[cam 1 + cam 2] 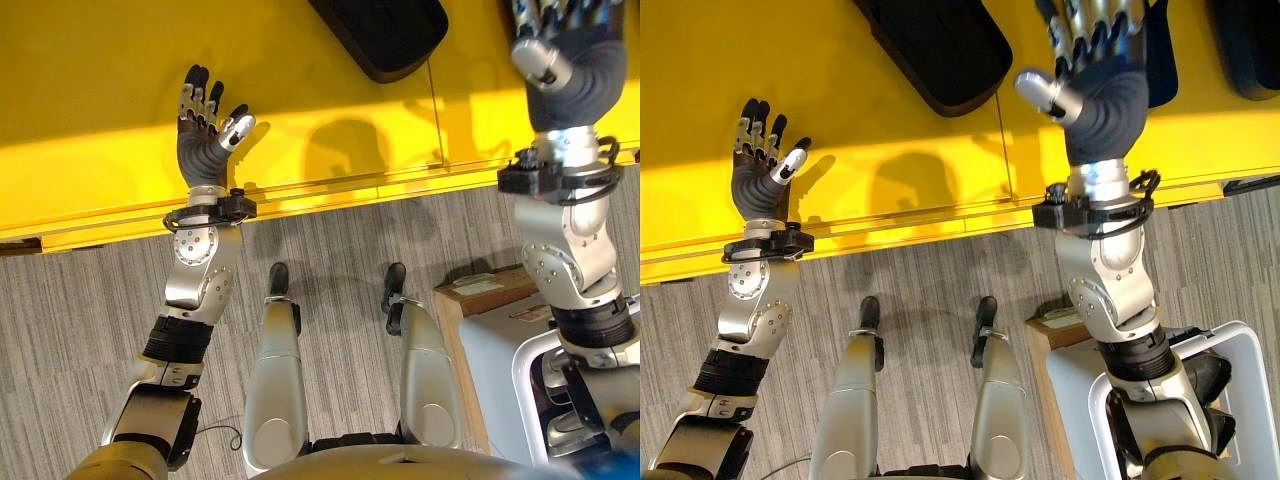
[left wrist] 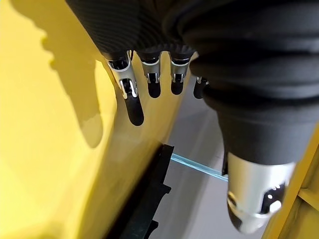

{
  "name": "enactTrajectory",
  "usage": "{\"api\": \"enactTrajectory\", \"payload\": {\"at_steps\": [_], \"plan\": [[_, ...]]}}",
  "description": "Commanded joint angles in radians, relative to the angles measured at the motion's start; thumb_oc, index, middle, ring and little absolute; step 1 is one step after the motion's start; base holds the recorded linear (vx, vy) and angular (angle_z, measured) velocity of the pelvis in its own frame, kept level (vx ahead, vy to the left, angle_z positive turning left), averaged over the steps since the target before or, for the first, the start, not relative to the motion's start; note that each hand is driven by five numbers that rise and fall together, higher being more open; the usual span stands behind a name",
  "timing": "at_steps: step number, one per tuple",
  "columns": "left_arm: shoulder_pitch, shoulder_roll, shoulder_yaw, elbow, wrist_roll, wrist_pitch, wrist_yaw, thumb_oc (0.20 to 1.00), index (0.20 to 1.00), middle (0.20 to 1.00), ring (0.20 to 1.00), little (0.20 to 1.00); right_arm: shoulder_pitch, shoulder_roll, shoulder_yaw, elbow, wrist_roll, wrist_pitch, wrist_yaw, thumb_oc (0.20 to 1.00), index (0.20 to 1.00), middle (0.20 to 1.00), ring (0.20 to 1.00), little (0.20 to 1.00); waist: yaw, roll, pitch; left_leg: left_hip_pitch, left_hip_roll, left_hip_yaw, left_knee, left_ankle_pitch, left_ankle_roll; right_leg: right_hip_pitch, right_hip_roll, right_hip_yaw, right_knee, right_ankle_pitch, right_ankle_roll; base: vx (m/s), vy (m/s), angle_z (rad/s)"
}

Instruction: Move parts from the plastic box to the shelf.

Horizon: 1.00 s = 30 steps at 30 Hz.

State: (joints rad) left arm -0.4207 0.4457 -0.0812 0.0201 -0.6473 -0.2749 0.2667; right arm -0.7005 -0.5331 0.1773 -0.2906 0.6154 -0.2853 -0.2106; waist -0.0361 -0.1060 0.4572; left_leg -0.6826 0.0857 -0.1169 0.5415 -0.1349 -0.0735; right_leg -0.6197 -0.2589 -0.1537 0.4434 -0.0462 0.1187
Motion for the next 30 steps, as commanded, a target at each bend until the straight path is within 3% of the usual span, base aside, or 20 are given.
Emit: {"api": "enactTrajectory", "payload": {"at_steps": [1, 3, 4, 5, 14, 30], "plan": [[0.066, 0.018, -0.030, 0.012, -0.018, 0.007, -0.005, 1.000, 1.000, 1.000, 1.000, 1.000, -0.053, -0.043, -0.011, 0.018, -0.053, -0.026, -0.033, 1.000, 1.000, 1.000, 1.000, 1.000, 0.013, -0.013, -0.030, 0.014, -0.013, 0.066, -0.047, 0.009, 0.051, 0.079, 0.042, -0.022, 0.106, -0.093, -0.007, 0.00, 0.000, 0.00], [0.067, 0.021, -0.040, 0.013, -0.025, 0.002, -0.010, 1.000, 1.000, 1.000, 1.000, 1.000, -0.128, -0.068, 0.025, 0.109, -0.059, -0.008, -0.054, 1.000, 1.000, 1.000, 1.000, 1.000, 0.023, -0.010, -0.023, 0.005, -0.016, 0.070, -0.054, 0.039, 0.058, 0.072, 0.039, -0.031, 0.102, -0.072, -0.016, 0.00, -0.003, 0.02], [0.071, 0.024, -0.043, 0.013, -0.030, 0.001, -0.015, 1.000, 1.000, 1.000, 1.000, 1.000, -0.152, -0.085, 0.036, 0.137, -0.054, 0.000, -0.055, 1.000, 1.000, 1.000, 1.000, 1.000, 0.027, -0.011, -0.027, 0.015, -0.017, 0.066, -0.050, 0.012, 0.052, 0.080, 0.040, -0.025, 0.107, -0.093, -0.009, 0.00, 0.003, 0.03], [0.076, 0.031, -0.066, 0.013, -0.041, -0.004, -0.027, 1.000, 1.000, 1.000, 1.000, 1.000, -0.240, -0.111, 0.091, 0.247, -0.032, 0.019, -0.068, 1.000, 1.000, 1.000, 1.000, 1.000, 0.038, -0.010, -0.020, 0.017, -0.018, 0.067, -0.049, 0.012, 0.053, 0.083, 0.038, -0.027, 0.109, -0.095, -0.010, 0.08, -0.016, 0.02], [0.085, 0.062, -0.116, 0.008, -0.084, -0.016, -0.060, 1.000, 1.000, 1.000, 1.000, 1.000, -0.489, -0.138, 0.235, 0.548, 0.046, 0.046, -0.077, 1.000, 1.000, 1.000, 1.000, 1.000, 0.064, 0.002, -0.002, 0.019, -0.020, 0.069, -0.048, 0.017, 0.051, 0.081, 0.034, -0.028, 0.116, -0.094, -0.015, 0.00, 0.000, 0.00], [0.100, 0.081, -0.129, 0.021, -0.108, -0.026, -0.075, 1.000, 1.000, 1.000, 1.000, 1.000, -0.650, -0.147, 0.271, 0.844, 0.016, 0.073, -0.121, 1.000, 1.000, 1.000, 1.000, 1.000, 0.081, 0.024, 0.016, 0.011, -0.024, 0.070, -0.036, 0.016, 0.051, 0.071, 0.031, -0.023, 0.132, -0.101, -0.017, 0.00, 0.000, 0.00]]}}
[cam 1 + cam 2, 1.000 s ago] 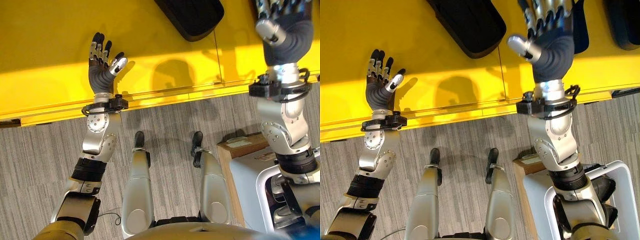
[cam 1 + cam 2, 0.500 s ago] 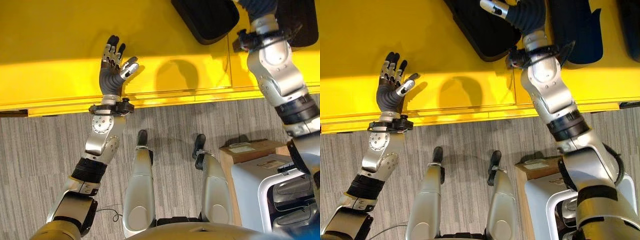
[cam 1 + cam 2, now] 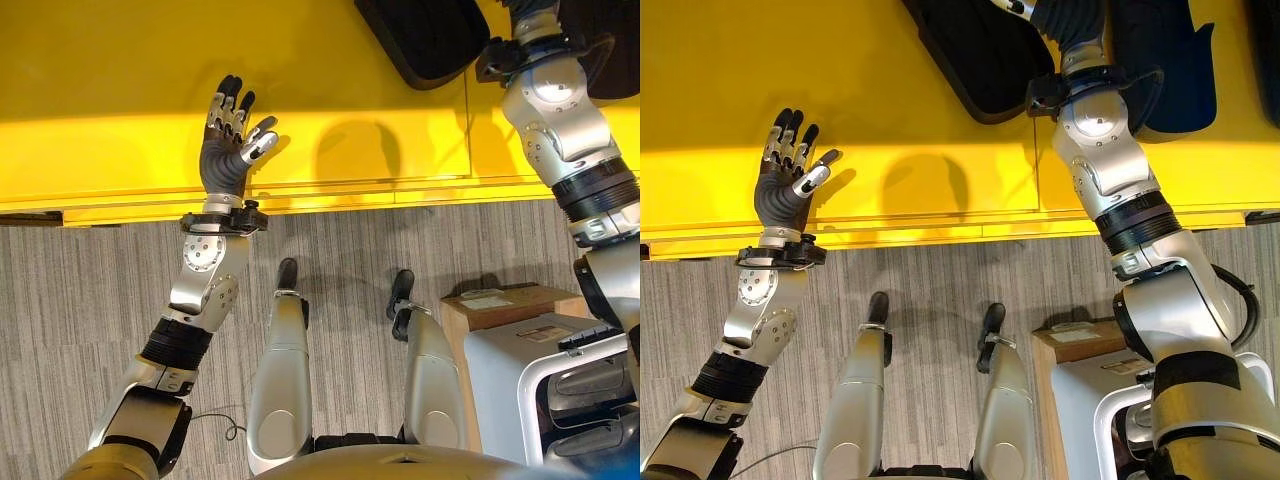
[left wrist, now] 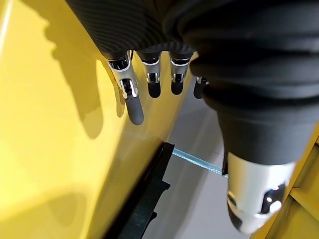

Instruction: Move parts from the plastic box to the shelf.

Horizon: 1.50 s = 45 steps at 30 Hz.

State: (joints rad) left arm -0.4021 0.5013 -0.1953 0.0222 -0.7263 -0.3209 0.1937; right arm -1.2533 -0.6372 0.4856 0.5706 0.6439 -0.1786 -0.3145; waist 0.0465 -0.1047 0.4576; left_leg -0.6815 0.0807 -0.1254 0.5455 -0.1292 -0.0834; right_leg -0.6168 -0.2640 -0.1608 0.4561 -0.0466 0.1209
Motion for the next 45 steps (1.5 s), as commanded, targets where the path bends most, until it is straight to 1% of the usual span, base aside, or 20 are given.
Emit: {"api": "enactTrajectory", "payload": {"at_steps": [1, 7, 10, 14, 18, 21, 24, 31, 32, 35, 36, 40, 41, 42, 45], "plan": [[0.081, 0.025, -0.015, 0.020, -0.029, 0.020, -0.002, 1.000, 1.000, 1.000, 1.000, 1.000, -0.096, -0.043, -0.042, -0.013, -0.013, -0.035, -0.020, 1.000, 1.000, 1.000, 1.000, 1.000, -0.003, 0.025, 0.016, 0.009, -0.020, 0.079, -0.039, 0.010, 0.062, 0.066, 0.037, -0.016, 0.121, -0.101, -0.019, 0.00, 0.000, 0.00], [0.082, 0.023, -0.016, 0.027, -0.034, 0.017, -0.005, 1.000, 1.000, 1.000, 1.000, 1.000, -0.097, -0.047, -0.049, 0.037, -0.034, -0.028, -0.028, 1.000, 1.000, 1.000, 1.000, 1.000, -0.004, 0.030, 0.016, 0.008, -0.021, 0.077, -0.035, 0.009, 0.062, 0.062, 0.037, -0.012, 0.125, -0.102, -0.020, 0.00, 0.000, 0.00], [0.083, 0.025, -0.019, 0.027, -0.036, 0.017, -0.006, 1.000, 1.000, 1.000, 1.000, 1.000, -0.101, -0.045, -0.037, 0.070, -0.028, -0.018, -0.013, 1.000, 1.000, 1.000, 1.000, 1.000, -0.004, 0.032, 0.018, 0.008, -0.022, 0.078, -0.034, 0.010, 0.062, 0.060, 0.037, -0.011, 0.128, -0.101, -0.020, 0.00, 0.000, 0.00], [0.087, 0.023, -0.021, 0.035, -0.042, 0.013, -0.011, 1.000, 1.000, 1.000, 1.000, 1.000, -0.090, -0.044, -0.025, 0.074, 0.024, -0.020, 0.025, 1.000, 1.000, 1.000, 1.000, 1.000, -0.004, 0.034, 0.020, 0.007, -0.020, 0.080, -0.035, 0.012, 0.062, 0.057, 0.036, -0.011, 0.129, -0.101, -0.021, 0.00, 0.000, 0.00], [0.092, 0.022, -0.020, 0.034, -0.045, 0.015, -0.013, 1.000, 1.000, 1.000, 1.000, 1.000, -0.070, -0.047, -0.016, 0.073, 0.043, -0.014, 0.044, 1.000, 1.000, 1.000, 1.000, 1.000, -0.004, 0.034, 0.022, 0.008, -0.020, 0.080, -0.035, 0.013, 0.062, 0.057, 0.038, -0.010, 0.129, -0.100, -0.021, 0.00, 0.000, 0.00], [0.094, 0.016, -0.020, 0.036, -0.044, 0.016, -0.012, 1.000, 1.000, 1.000, 1.000, 1.000, -0.036, -0.035, -0.035, 0.058, 0.067, -0.022, 0.052, 1.000, 1.000, 1.000, 1.000, 1.000, -0.005, 0.034, 0.022, 0.008, -0.020, 0.080, -0.033, 0.013, 0.062, 0.057, 0.038, -0.009, 0.129, -0.100, -0.021, 0.00, 0.000, 0.00], [0.095, 0.009, -0.010, 0.042, -0.042, 0.019, -0.011, 1.000, 1.000, 1.000, 1.000, 1.000, 0.023, -0.036, -0.051, 0.007, 0.054, -0.017, 0.062, 1.000, 1.000, 1.000, 1.000, 1.000, -0.009, 0.034, 0.022, 0.005, -0.020, 0.080, -0.033, 0.013, 0.063, 0.056, 0.038, -0.010, 0.128, -0.100, -0.021, 0.00, 0.000, 0.00], [0.099, -0.010, 0.018, 0.042, -0.030, 0.022, -0.002, 1.000, 1.000, 1.000, 1.000, 1.000, 0.180, -0.014, -0.123, -0.144, 0.088, -0.033, 0.096, 1.000, 1.000, 1.000, 1.000, 1.000, -0.018, 0.033, 0.023, 0.000, -0.019, 0.081, -0.030, 0.012, 0.066, 0.051, 0.037, -0.011, 0.134, -0.103, -0.021, 0.00, 0.000, 0.00], [0.098, -0.012, 0.019, 0.041, -0.028, 0.025, -0.001, 1.000, 1.000, 1.000, 1.000, 1.000, 0.208, 0.002, -0.132, -0.166, 0.114, -0.037, 0.105, 1.000, 1.000, 1.000, 1.000, 1.000, -0.020, 0.033, 0.023, 0.000, -0.019, 0.081, -0.030, 0.012, 0.067, 0.051, 0.038, -0.011, 0.134, -0.103, -0.021, 0.00, 0.000, 0.00], [0.096, -0.016, 0.023, 0.042, -0.024, 0.028, 0.003, 1.000, 1.000, 1.000, 1.000, 1.000, 0.257, 0.022, -0.157, -0.222, 0.128, -0.041, 0.113, 1.000, 1.000, 1.000, 1.000, 1.000, -0.023, 0.031, 0.022, -0.001, -0.018, 0.082, -0.029, 0.011, 0.067, 0.049, 0.038, -0.010, 0.135, -0.103, -0.021, 0.00, 0.000, 0.00], [0.093, -0.021, 0.027, 0.043, -0.021, 0.031, 0.008, 1.000, 1.000, 1.000, 1.000, 1.000, 0.296, 0.054, -0.177, -0.264, 0.159, -0.053, 0.124, 1.000, 1.000, 1.000, 1.000, 1.000, -0.027, 0.031, 0.023, -0.002, -0.017, 0.082, -0.029, 0.011, 0.067, 0.047, 0.038, -0.010, 0.135, -0.102, -0.020, 0.00, 0.000, 0.00], [0.091, -0.030, 0.036, 0.043, -0.011, 0.037, 0.018, 1.000, 1.000, 1.000, 1.000, 1.000, 0.367, 0.098, -0.194, -0.337, 0.173, -0.061, 0.141, 1.000, 1.000, 1.000, 1.000, 1.000, -0.032, 0.031, 0.022, -0.004, -0.017, 0.084, -0.028, 0.011, 0.068, 0.046, 0.039, -0.009, 0.136, -0.103, -0.021, 0.00, 0.000, 0.00], [0.091, -0.030, 0.036, 0.043, -0.011, 0.037, 0.018, 1.000, 1.000, 1.000, 1.000, 1.000, 0.367, 0.098, -0.194, -0.337, 0.173, -0.061, 0.141, 1.000, 1.000, 1.000, 1.000, 1.000, -0.032, 0.031, 0.022, -0.004, -0.017, 0.084, -0.028, 0.011, 0.068, 0.046, 0.039, -0.009, 0.136, -0.103, -0.021, 0.00, 0.000, 0.00], [0.090, -0.040, 0.045, 0.042, -0.007, 0.042, 0.026, 1.000, 1.000, 1.000, 1.000, 1.000, 0.415, 0.126, -0.201, -0.390, 0.173, -0.060, 0.152, 1.000, 1.000, 1.000, 1.000, 1.000, -0.036, 0.029, 0.021, -0.007, -0.016, 0.084, -0.028, 0.011, 0.069, 0.041, 0.039, -0.010, 0.141, -0.105, -0.021, 0.00, 0.000, 0.00], [0.090, -0.046, 0.049, 0.040, -0.002, 0.043, 0.034, 1.000, 1.000, 1.000, 1.000, 1.000, 0.440, 0.146, -0.211, -0.417, 0.180, -0.064, 0.153, 1.000, 1.000, 1.000, 1.000, 1.000, -0.038, 0.029, 0.019, -0.009, -0.016, 0.084, -0.027, 0.011, 0.070, 0.040, 0.039, -0.010, 0.142, -0.105, -0.021, 0.00, 0.000, 0.00]]}}
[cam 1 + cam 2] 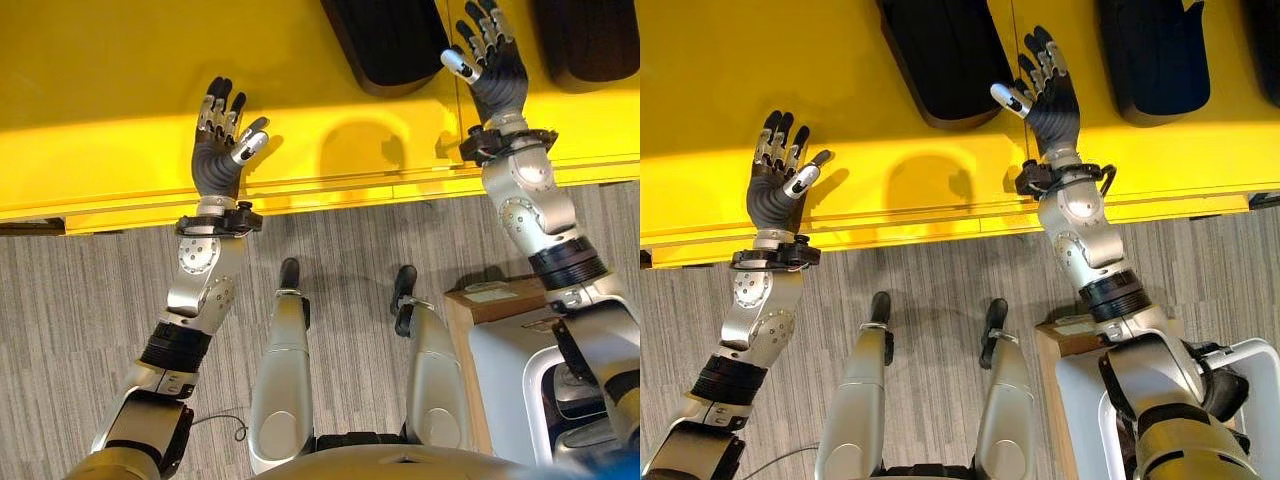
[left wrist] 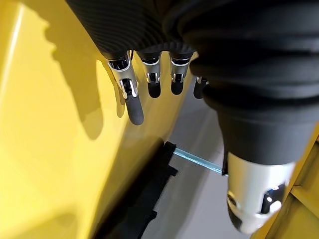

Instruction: Move parts from the plastic box to the shelf.

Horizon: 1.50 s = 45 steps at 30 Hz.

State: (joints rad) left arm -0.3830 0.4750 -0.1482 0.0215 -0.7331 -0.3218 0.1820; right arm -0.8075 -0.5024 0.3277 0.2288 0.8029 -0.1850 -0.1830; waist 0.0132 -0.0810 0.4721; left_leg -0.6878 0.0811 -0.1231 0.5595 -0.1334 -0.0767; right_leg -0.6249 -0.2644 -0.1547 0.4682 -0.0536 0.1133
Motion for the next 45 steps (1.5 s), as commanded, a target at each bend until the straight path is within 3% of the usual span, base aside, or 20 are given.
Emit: {"api": "enactTrajectory", "payload": {"at_steps": [1, 12, 45], "plan": [[0.070, -0.023, 0.006, 0.041, 0.007, 0.046, 0.047, 1.000, 1.000, 1.000, 1.000, 1.000, 0.005, 0.016, -0.057, -0.088, 0.014, -0.059, 0.022, 1.000, 1.000, 1.000, 1.000, 1.000, -0.005, 0.005, 0.006, -0.004, -0.017, 0.081, -0.040, 0.015, 0.063, 0.046, 0.040, -0.014, 0.130, -0.097, -0.013, 0.00, 0.000, 0.00], [0.091, -0.034, 0.028, 0.031, 0.009, 0.048, 0.061, 1.000, 1.000, 1.000, 1.000, 1.000, 0.052, 0.084, -0.061, -0.164, 0.014, -0.078, 0.012, 1.000, 1.000, 1.000, 1.000, 1.000, -0.007, 0.001, 0.001, -0.012, -0.016, 0.084, -0.037, 0.014, 0.066, 0.040, 0.040, -0.014, 0.127, -0.093, -0.013, 0.00, 0.000, 0.00], [0.092, -0.044, 0.041, 0.021, 0.022, 0.041, 0.073, 1.000, 1.000, 1.000, 1.000, 1.000, 0.032, 0.137, 0.031, -0.227, 0.042, -0.066, 0.068, 1.000, 1.000, 1.000, 1.000, 1.000, 0.002, -0.009, 0.003, -0.019, -0.016, 0.086, -0.032, 0.017, 0.068, 0.036, 0.037, -0.014, 0.128, -0.087, -0.012, 0.00, 0.000, 0.00]]}}
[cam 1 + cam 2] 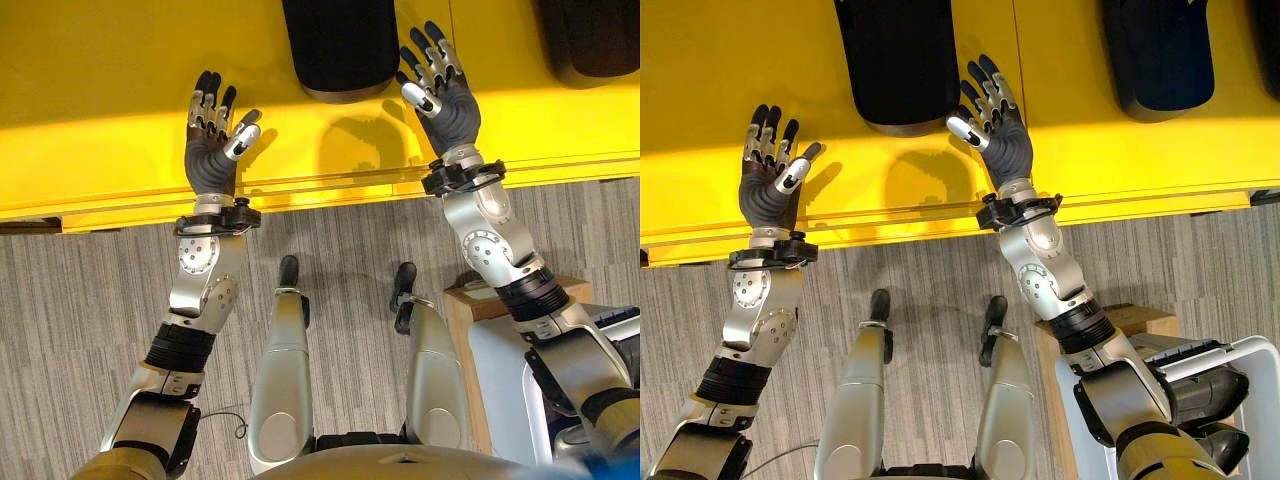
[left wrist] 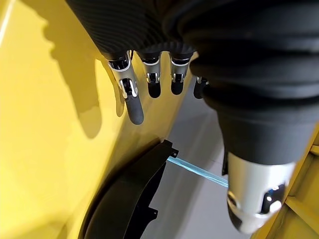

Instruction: Move parts from the plastic box to the shelf.

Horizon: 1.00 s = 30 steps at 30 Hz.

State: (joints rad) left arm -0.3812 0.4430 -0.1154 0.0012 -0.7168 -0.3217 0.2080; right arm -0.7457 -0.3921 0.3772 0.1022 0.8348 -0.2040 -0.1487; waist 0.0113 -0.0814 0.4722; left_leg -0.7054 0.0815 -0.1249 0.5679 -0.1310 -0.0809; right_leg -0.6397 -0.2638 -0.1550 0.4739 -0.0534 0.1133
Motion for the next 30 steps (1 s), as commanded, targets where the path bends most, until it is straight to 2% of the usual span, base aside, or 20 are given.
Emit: {"api": "enactTrajectory", "payload": {"at_steps": [1, 12, 20, 23, 30], "plan": [[0.090, -0.012, 0.008, 0.041, 0.006, 0.042, 0.047, 1.000, 1.000, 1.000, 1.000, 1.000, -0.031, 0.027, -0.018, -0.101, 0.010, -0.047, 0.033, 1.000, 1.000, 1.000, 1.000, 1.000, 0.004, -0.009, 0.003, -0.002, -0.017, 0.087, -0.040, 0.014, 0.072, 0.051, 0.037, -0.013, 0.122, -0.088, -0.012, 0.00, 0.000, 0.00], [0.090, -0.015, 0.008, 0.047, 0.009, 0.039, 0.051, 1.000, 1.000, 1.000, 1.000, 1.000, -0.028, 0.026, -0.025, -0.102, -0.004, -0.049, 0.023, 1.000, 1.000, 1.000, 1.000, 1.000, 0.004, -0.008, 0.004, -0.002, -0.018, 0.087, -0.040, 0.012, 0.074, 0.047, 0.036, -0.014, 0.127, -0.090, -0.012, 0.00, 0.000, 0.00], [0.098, -0.017, 0.023, 0.043, 0.018, 0.035, 0.063, 1.000, 1.000, 1.000, 1.000, 1.000, 0.002, 0.006, -0.142, -0.148, -0.074, -0.103, -0.058, 1.000, 1.000, 1.000, 1.000, 1.000, -0.006, -0.009, -0.001, -0.001, -0.017, 0.089, -0.040, 0.006, 0.074, 0.049, 0.038, -0.012, 0.125, -0.092, -0.010, 0.00, 0.000, 0.00], [0.121, -0.017, 0.044, 0.028, 0.027, 0.028, 0.072, 1.000, 1.000, 1.000, 1.000, 1.000, 0.062, -0.012, -0.228, -0.233, -0.202, -0.130, -0.123, 1.000, 1.000, 1.000, 1.000, 1.000, -0.018, -0.009, -0.008, 0.003, -0.016, 0.088, -0.040, 0.002, 0.076, 0.052, 0.041, -0.008, 0.127, -0.093, -0.008, 0.00, 0.000, 0.00], [0.181, -0.019, 0.087, -0.011, 0.026, 0.018, 0.068, 1.000, 1.000, 1.000, 1.000, 1.000, 0.165, -0.001, -0.255, -0.323, -0.244, -0.132, -0.105, 1.000, 1.000, 1.000, 1.000, 1.000, -0.024, -0.010, -0.017, 0.017, -0.015, 0.087, -0.046, 0.000, 0.075, 0.063, 0.042, -0.009, 0.123, -0.096, -0.006, 0.00, 0.000, 0.00]]}}
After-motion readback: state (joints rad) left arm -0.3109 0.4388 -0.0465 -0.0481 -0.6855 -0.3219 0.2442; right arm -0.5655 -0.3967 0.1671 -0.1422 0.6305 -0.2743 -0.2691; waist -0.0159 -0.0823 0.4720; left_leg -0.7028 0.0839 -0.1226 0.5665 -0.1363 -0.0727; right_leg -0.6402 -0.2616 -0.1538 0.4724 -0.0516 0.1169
